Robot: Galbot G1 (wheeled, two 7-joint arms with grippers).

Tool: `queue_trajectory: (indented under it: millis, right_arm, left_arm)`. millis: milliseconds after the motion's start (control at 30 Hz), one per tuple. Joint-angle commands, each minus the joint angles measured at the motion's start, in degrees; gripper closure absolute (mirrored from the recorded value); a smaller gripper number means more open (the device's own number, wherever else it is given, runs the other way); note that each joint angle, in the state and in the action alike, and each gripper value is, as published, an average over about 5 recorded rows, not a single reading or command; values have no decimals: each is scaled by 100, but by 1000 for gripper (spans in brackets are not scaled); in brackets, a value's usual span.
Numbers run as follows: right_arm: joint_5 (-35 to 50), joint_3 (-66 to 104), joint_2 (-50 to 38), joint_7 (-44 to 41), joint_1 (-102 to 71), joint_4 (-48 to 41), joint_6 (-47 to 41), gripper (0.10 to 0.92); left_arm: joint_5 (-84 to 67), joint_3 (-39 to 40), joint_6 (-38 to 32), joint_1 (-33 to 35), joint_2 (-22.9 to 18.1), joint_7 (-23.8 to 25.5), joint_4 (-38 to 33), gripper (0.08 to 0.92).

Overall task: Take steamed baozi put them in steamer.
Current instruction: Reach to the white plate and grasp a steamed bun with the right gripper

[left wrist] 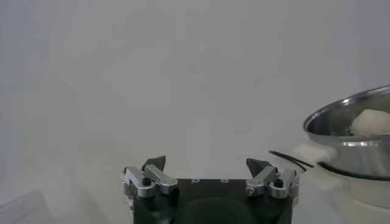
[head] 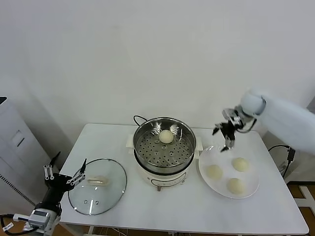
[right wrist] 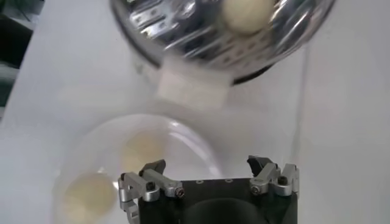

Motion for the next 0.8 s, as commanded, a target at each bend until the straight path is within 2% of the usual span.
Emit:
queue_trajectory:
  millis: [33,500,800]
  right_arm:
    - [-306,774,-576,269,-1400,555,-199,203]
    - [-477,1041,24,482,-1663,102,-138,203]
    - [-871,1114,217,497,-1716,-145,-118,205]
  left_arm:
    - [14,14,11,7,24,-4,5,177]
    - [31,-51,-13,126,18,12,9,177]
    - [31,-72,-1,130,27,8,-4,177]
